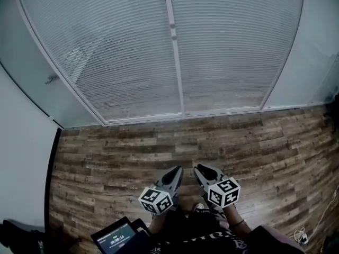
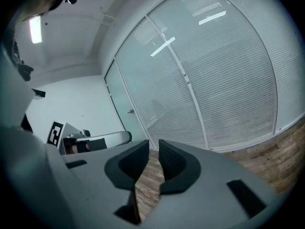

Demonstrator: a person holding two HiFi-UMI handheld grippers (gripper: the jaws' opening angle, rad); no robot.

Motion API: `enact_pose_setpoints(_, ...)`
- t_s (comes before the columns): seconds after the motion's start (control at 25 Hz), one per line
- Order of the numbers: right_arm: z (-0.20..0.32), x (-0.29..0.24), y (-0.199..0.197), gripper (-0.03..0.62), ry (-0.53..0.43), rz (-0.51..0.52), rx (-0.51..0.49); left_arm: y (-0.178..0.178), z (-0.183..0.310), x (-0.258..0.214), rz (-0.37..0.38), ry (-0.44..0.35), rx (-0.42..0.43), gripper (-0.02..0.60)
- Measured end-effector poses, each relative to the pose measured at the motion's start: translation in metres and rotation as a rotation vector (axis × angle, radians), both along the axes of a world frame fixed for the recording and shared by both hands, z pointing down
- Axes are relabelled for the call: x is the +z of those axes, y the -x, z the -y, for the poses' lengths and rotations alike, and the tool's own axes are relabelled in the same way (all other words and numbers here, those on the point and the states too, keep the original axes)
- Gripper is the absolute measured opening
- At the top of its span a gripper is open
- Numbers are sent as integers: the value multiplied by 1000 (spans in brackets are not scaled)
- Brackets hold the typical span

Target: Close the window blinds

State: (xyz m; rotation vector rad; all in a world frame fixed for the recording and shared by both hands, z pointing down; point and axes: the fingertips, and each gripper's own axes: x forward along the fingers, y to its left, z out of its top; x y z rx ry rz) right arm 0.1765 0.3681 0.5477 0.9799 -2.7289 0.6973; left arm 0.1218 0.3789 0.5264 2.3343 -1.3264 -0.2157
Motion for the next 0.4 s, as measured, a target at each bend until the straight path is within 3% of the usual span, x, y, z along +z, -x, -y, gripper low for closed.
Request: enact_pose_setpoints(0.4, -7, -4, -22, 74, -23, 6, -10, -19, -5, -8, 12, -26, -10, 5)
